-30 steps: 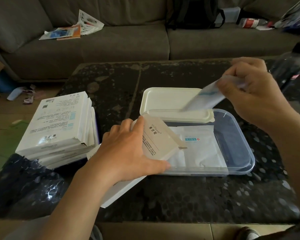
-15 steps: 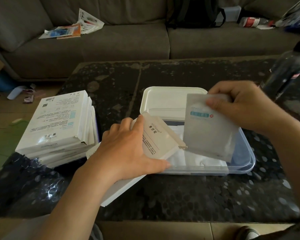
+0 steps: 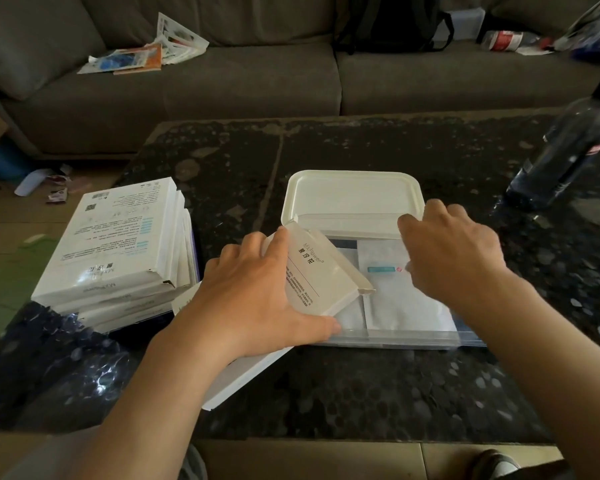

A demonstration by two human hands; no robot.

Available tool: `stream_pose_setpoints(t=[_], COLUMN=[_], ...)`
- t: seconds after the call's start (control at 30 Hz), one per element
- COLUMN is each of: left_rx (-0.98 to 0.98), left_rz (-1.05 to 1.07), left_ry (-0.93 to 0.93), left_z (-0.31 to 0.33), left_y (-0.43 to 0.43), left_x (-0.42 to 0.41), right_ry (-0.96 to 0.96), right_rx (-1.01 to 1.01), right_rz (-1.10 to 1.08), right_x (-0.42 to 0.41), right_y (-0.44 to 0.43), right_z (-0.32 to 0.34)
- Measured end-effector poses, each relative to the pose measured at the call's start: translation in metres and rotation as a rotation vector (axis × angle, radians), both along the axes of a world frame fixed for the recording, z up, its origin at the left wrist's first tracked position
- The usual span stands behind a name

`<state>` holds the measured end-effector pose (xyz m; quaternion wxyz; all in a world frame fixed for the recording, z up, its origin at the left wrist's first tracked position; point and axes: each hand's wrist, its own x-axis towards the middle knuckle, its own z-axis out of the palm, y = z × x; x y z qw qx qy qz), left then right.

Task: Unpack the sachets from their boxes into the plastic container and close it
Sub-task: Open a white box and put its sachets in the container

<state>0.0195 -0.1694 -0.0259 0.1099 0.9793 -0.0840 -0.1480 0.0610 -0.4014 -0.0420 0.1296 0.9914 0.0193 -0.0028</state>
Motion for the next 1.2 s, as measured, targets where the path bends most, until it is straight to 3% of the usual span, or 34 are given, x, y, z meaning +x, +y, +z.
stream_pose_setpoints(t=[0.07, 0.2, 0.3, 0.43, 1.2], left_rx=[0.001, -0.01, -0.006, 0.011, -0.017], left_rz=[0.0, -0.01, -0.013, -0.008, -0.01], left_ry=[-0.003, -0.008, -0.009, -0.009, -0.026], left_z=[0.0, -0.001, -0.002, -0.002, -0.004], left_y=[0.0, 0.001, 0.002, 0.0, 0.002], left_x=[0.0, 0.0, 0.001, 0.001, 0.001], right_ry=[0.025, 0.436, 0.579, 0.597, 0.483], right_rx=[0.063, 0.328, 0.289, 0.199, 0.153], right_rz=[0.057, 0.196, 0.223, 0.201, 0.214], right_x=[-0.004, -0.005, -0.003, -0.001, -0.001], right_y=[0.008, 0.011, 0.007, 0.005, 0.003], right_z=[-0.005, -0.017, -0.025, -0.027, -0.038])
